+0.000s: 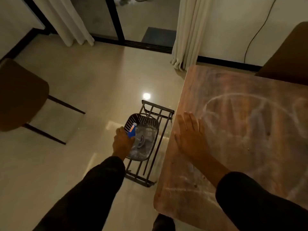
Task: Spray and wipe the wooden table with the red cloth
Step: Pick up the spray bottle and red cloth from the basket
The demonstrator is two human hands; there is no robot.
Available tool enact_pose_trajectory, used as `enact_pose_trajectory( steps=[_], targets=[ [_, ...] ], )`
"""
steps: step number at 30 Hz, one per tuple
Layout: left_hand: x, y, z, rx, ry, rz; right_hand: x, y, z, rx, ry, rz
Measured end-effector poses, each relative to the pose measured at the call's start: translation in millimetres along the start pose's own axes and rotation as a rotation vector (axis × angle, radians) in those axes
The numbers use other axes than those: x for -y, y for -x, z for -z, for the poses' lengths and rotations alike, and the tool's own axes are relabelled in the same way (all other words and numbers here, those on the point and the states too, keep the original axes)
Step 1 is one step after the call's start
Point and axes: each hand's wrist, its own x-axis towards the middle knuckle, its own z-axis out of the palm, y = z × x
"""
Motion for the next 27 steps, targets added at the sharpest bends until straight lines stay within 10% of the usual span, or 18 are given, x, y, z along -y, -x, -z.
enact_pose_trajectory(
  steps=[16, 27],
  targets=[
    [-37, -32, 18, -0.203, 0.406, -0.224, -30, -35, 19, -0.099, 0.098, -0.061],
    [-317, 59, 148, -0.231, 0.54, -1.073, -107, 10, 228, -0.4, 0.096, -0.317]
  ],
)
